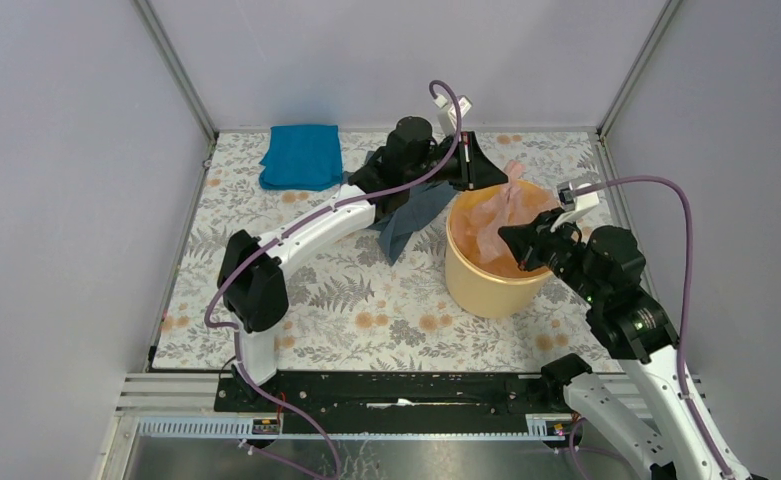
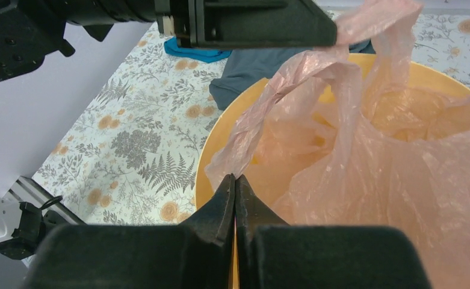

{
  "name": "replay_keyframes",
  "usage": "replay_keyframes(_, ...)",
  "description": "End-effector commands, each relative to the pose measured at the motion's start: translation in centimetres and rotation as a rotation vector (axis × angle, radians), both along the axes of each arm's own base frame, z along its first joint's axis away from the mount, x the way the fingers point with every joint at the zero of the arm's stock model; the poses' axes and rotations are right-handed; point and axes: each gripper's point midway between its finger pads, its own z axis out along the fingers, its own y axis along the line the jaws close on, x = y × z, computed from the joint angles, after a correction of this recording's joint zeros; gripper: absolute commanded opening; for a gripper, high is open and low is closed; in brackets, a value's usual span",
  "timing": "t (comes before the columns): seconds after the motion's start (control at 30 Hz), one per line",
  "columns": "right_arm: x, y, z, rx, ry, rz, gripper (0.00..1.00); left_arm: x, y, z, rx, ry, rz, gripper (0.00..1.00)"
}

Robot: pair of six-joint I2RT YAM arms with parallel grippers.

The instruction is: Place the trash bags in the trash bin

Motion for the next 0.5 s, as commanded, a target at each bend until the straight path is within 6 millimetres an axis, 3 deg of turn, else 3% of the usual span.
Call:
replay_keyframes(0.0,-1.0,-1.4,0.6,-0.002,-0.001,-0.052,0.00,0.5,0.3,4.2,-0.100,-0.106,0.033,0.05)
replay_keyframes(0.07,-1.8,-2.2,0.4,-0.008,0.033,-0.081,0.00,1.6,1.6,4.7,-0.077,-0.139,0.116,0.00)
replay_keyframes(0.23,-5.2,-5.2,0.0,-0.001,0.127,-0.191,0.00,4.1,5.5,5.5,-0.044,-0.163,0.244,0.00)
replay_keyframes(0.33,-7.1,-8.2,-2.1,0.007,0.229,-0.350,0.00,5.9,8.3,4.5,-0.015,-0.136,0.307,0.00)
replay_keyframes(0.47,-9.4,-10.7,-5.3,0.087,0.334,-0.510,0.00,7.7,11.5,3.7,-0.033,-0.102,0.348,0.00)
